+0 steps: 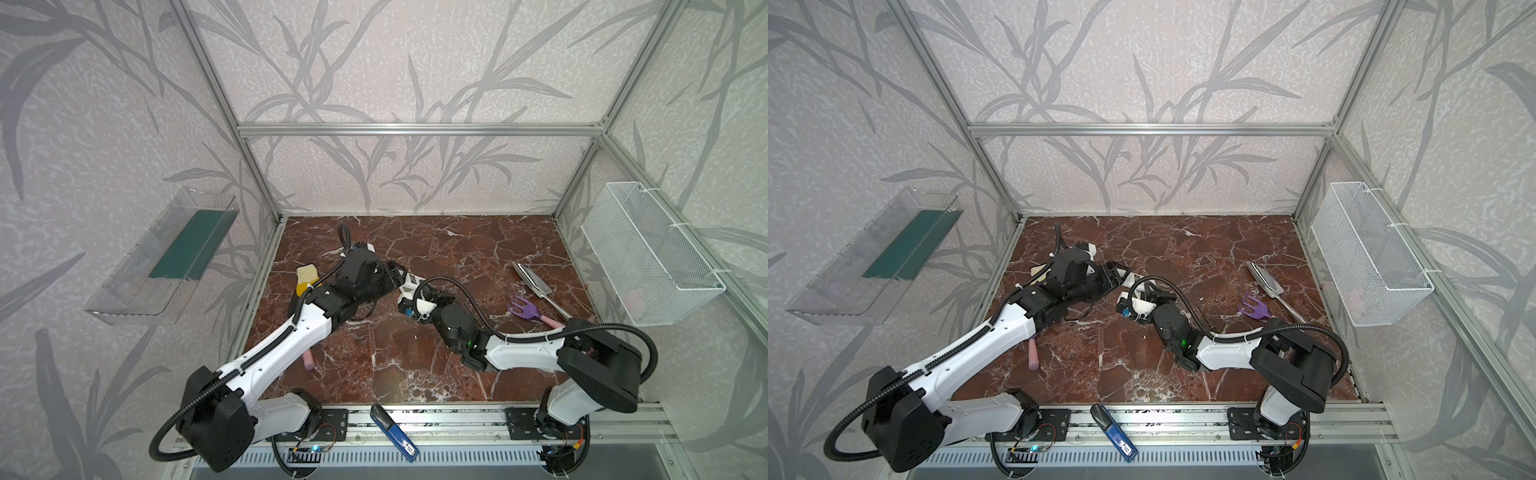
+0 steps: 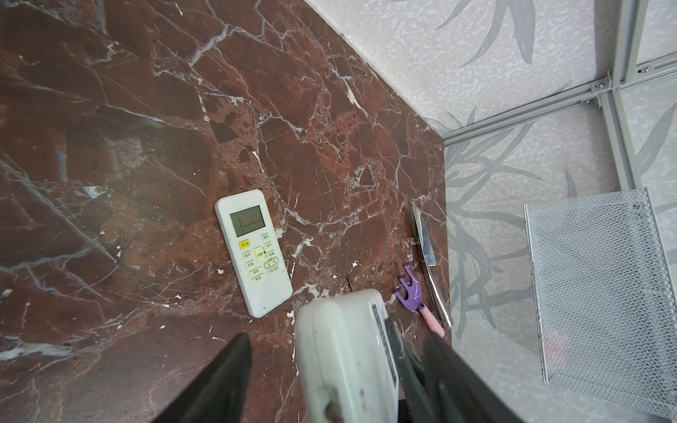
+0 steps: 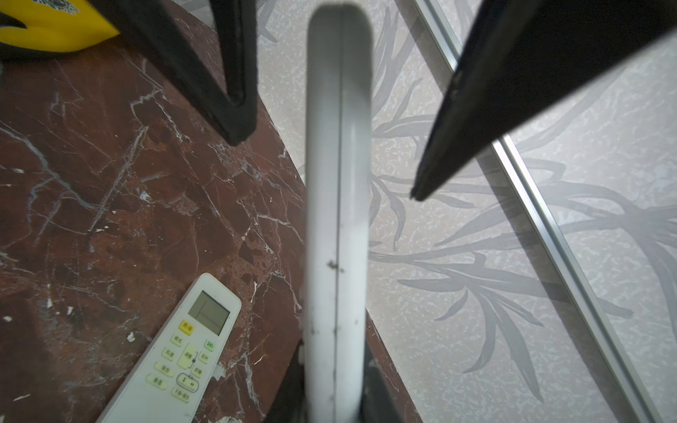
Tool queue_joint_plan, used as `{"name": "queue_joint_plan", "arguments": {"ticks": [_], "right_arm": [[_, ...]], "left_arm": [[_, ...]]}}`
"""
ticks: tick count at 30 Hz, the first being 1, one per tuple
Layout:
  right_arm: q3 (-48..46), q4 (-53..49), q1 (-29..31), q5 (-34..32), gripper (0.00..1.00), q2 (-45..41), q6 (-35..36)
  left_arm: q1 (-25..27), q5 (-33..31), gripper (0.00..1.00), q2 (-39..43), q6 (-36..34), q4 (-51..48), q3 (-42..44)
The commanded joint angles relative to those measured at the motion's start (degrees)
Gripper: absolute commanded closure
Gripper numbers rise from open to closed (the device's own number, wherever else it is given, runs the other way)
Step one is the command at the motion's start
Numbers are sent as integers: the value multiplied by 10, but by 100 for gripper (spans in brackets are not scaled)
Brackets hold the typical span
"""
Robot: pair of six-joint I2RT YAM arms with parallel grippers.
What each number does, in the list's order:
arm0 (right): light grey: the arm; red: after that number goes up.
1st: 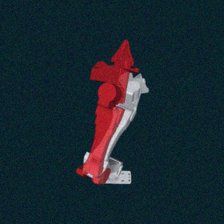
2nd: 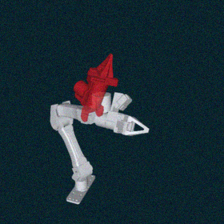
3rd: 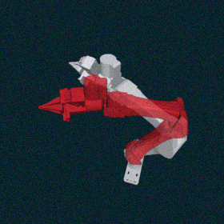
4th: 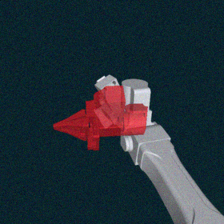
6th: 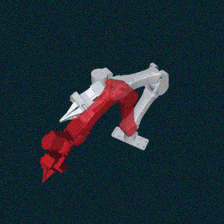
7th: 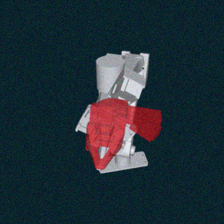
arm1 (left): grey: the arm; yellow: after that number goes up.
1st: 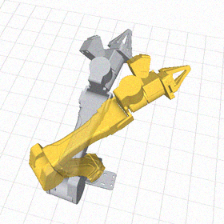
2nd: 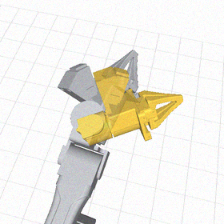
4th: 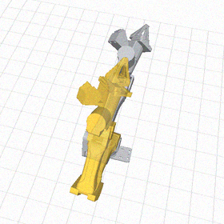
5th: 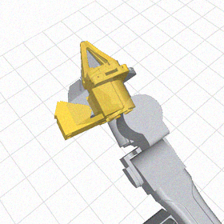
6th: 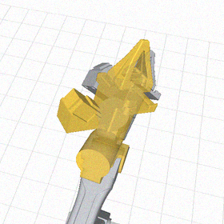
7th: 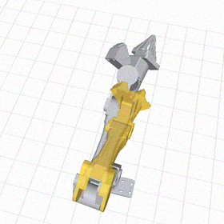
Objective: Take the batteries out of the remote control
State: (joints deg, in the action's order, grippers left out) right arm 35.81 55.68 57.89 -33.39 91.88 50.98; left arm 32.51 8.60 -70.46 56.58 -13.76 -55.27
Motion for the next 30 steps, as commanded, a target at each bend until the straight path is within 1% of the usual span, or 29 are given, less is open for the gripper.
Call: {"name": "queue_joint_plan", "arguments": {"ticks": [1,4,9,11,13,17,18,19,21,24,25,28,30], "right_arm": [[12,89,21,-32,96,12,37],[15,113,26,-38,96,24,48],[19,136,31,-47,95,37,64],[20,143,31,-50,95,39,66],[19,146,33,-53,93,39,66],[16,151,35,-56,86,39,65],[16,150,36,-56,82,38,64],[15,147,37,-57,77,38,63],[12,141,39,-57,56,34,53],[3,112,39,-55,18,21,21],[0,97,39,-52,10,13,8],[-17,36,39,-40,3,-22,-53],[-24,-59,37,-10,1,-65,-120]], "left_arm": [[-2,4,43,-2,21,24,-3],[-2,1,54,-1,26,33,3],[-2,-2,62,-1,28,34,3],[-2,0,67,-3,30,35,3],[-2,1,71,-4,32,40,7],[-2,0,88,-7,37,50,15],[-2,0,92,-9,39,52,17],[-2,-1,95,-9,41,54,19],[-3,-4,100,-10,45,65,26],[-4,-18,100,-8,50,83,41],[-6,-22,100,-7,50,90,45],[-18,-26,100,-8,37,101,51],[-29,-19,100,-9,18,112,53]]}}
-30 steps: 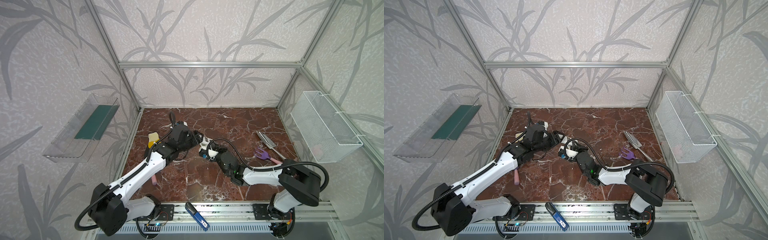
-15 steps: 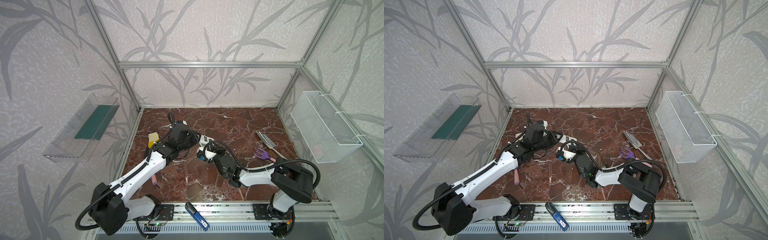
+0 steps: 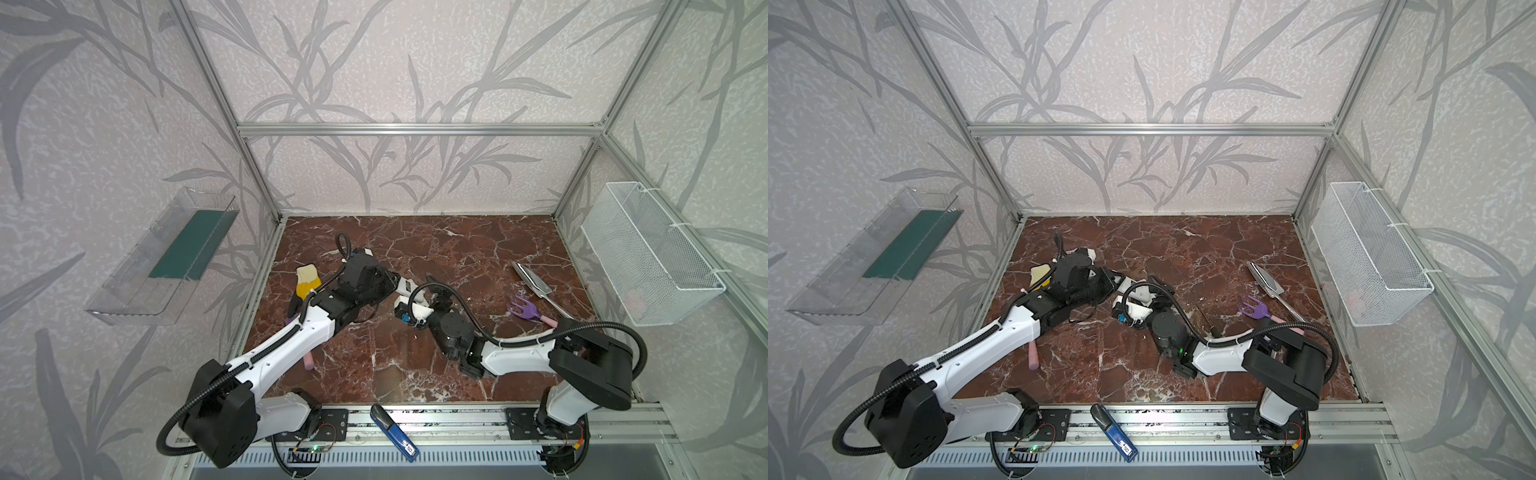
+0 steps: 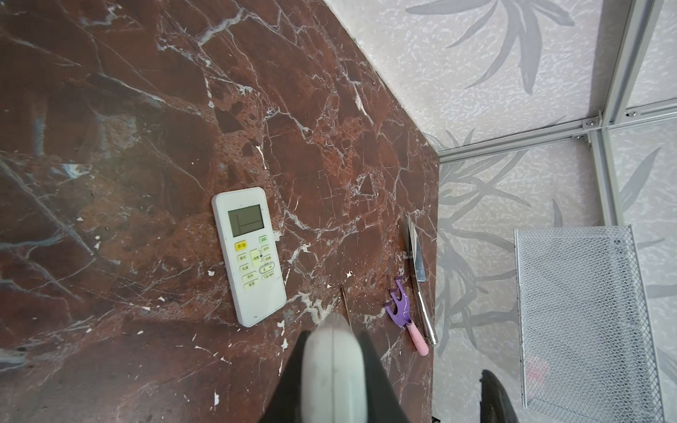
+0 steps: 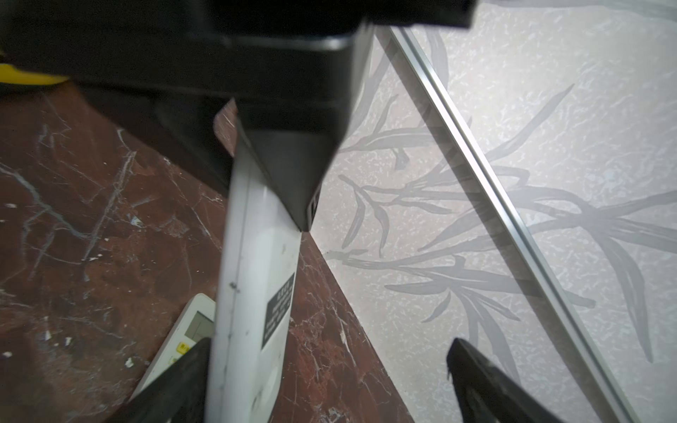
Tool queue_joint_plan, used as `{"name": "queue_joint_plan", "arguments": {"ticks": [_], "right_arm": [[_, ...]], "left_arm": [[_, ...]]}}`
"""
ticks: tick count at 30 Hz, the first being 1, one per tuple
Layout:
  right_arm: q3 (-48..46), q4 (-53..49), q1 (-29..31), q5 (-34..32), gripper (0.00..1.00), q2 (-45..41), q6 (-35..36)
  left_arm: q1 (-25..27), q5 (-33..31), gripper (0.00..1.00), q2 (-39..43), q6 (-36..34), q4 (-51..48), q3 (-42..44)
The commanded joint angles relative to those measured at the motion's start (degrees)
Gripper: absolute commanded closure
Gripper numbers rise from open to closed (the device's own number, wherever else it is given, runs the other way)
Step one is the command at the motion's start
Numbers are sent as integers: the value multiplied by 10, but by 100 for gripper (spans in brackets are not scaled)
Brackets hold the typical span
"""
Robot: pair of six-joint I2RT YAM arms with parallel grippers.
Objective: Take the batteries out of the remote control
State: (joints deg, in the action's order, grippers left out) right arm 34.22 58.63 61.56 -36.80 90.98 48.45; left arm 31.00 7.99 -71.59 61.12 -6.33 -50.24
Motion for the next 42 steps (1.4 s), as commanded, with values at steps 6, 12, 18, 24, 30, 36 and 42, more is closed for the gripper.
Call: {"name": "queue_joint_plan", "arguments": {"ticks": [6,12,18,24,30,36,42], "right_arm": [[11,-404,-84,221,1,-199,-407],[58,-546,-171,366,1,-242,-589],[105,-565,-240,533,1,-217,-737],[123,-538,-275,592,5,-203,-819],[128,-496,-289,635,18,-198,-867],[127,-451,-304,678,34,-182,-903],[138,-442,-311,690,42,-168,-910]], "left_arm": [[-33,28,100,19,-83,152,58],[-38,85,100,36,-110,253,113],[-38,113,100,62,-100,321,148],[-38,121,100,83,-84,359,171],[-38,160,100,67,-49,414,171],[-39,185,100,34,10,469,166],[-39,198,100,11,52,514,168]]}}
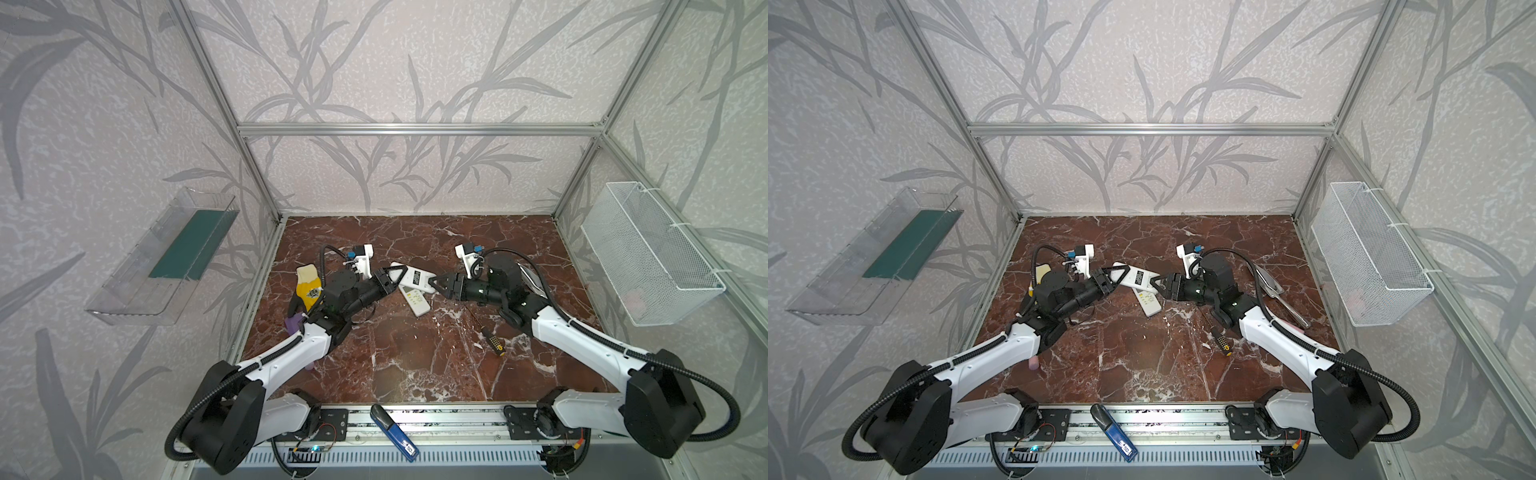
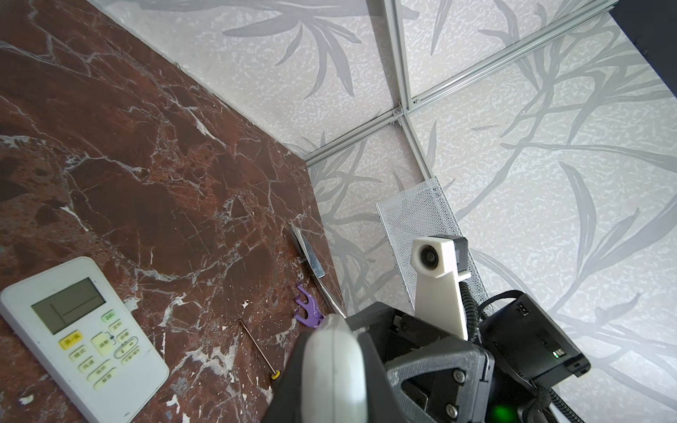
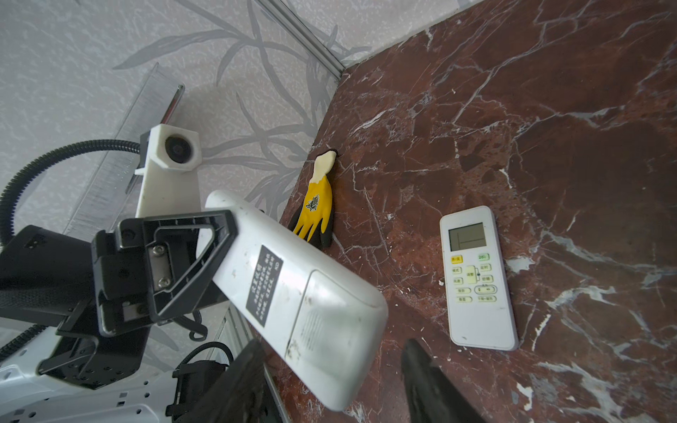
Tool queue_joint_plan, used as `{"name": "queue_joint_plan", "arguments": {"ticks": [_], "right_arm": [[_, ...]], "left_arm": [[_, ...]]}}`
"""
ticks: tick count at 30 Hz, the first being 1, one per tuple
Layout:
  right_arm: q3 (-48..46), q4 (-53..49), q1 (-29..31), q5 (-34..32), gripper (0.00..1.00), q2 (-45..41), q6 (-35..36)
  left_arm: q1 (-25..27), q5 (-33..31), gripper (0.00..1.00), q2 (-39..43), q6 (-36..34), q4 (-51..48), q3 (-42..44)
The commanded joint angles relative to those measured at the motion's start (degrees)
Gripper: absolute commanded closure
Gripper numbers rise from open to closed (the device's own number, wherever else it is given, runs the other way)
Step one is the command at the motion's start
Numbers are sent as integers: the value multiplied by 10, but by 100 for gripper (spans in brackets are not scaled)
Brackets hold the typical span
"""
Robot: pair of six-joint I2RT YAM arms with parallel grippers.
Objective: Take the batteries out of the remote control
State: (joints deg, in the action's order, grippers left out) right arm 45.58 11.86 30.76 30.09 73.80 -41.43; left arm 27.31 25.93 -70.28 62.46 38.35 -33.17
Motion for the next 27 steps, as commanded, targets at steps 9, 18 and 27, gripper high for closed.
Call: {"name": "queue_joint_plan", "arguments": {"ticks": [9,18,27], "right_arm": [[29,70,-10,57,54,29,-30],[22,93,-25,75,66,37,-41],[13,106,-33,87,75,39,-47]], "left_arm": [[-2,31,100,-22,82,131,1],[-2,23,100,1,87,130,10],[-2,28,100,-2,105,159,8]]}}
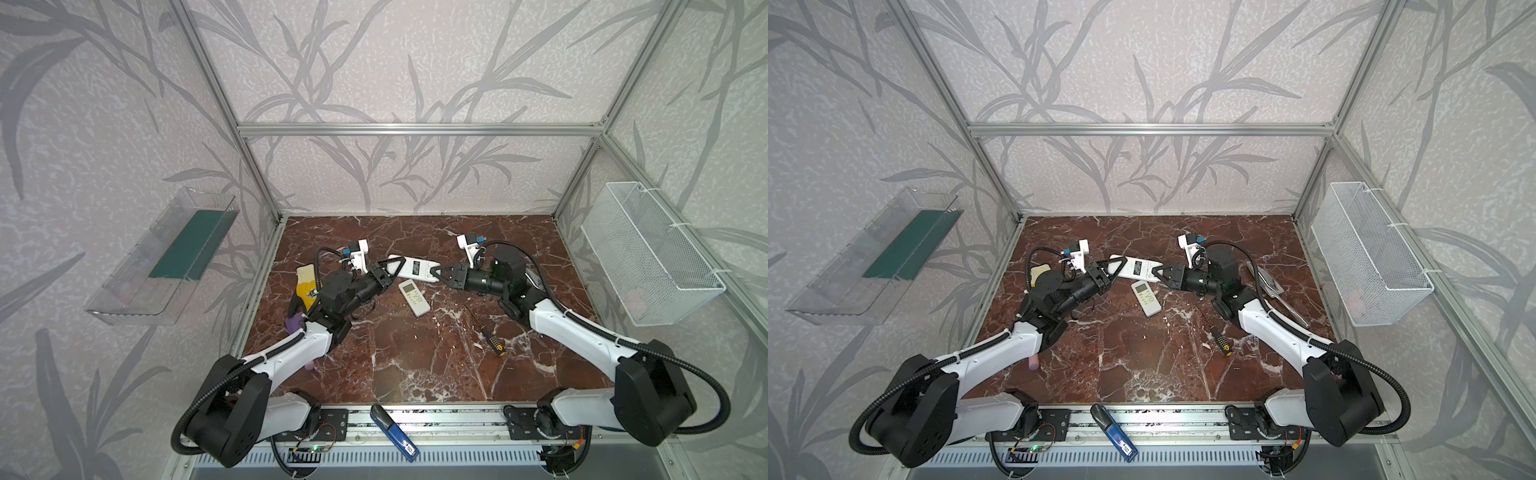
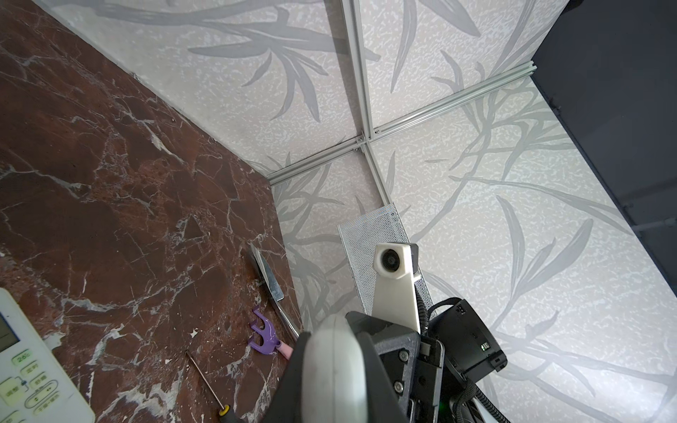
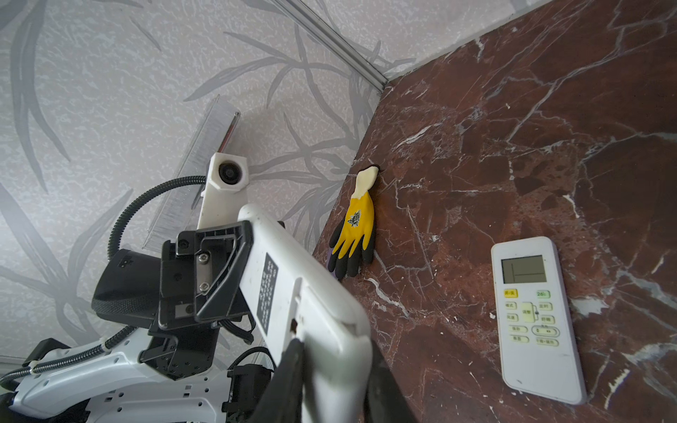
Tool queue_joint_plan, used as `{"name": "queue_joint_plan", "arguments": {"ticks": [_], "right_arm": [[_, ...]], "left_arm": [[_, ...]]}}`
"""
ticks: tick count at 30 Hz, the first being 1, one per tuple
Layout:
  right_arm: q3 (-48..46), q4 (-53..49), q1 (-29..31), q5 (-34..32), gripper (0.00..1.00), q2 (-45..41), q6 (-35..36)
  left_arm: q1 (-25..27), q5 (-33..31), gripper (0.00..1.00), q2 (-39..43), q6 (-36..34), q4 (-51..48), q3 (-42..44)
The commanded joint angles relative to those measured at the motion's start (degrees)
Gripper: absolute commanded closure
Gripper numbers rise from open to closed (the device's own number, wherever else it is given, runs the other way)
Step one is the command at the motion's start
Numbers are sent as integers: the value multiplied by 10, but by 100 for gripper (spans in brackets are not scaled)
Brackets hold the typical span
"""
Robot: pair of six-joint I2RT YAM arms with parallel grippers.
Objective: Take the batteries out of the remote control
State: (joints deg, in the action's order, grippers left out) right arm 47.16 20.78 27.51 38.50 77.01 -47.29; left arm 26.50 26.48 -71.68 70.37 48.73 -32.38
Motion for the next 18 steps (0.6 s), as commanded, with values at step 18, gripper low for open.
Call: {"name": "queue_joint_plan", "arguments": {"ticks": [18], "right_arm": [[5,12,-1,0,57,0,12]], "left_arm": [[6,8,100,-8,38,77,10]]}}
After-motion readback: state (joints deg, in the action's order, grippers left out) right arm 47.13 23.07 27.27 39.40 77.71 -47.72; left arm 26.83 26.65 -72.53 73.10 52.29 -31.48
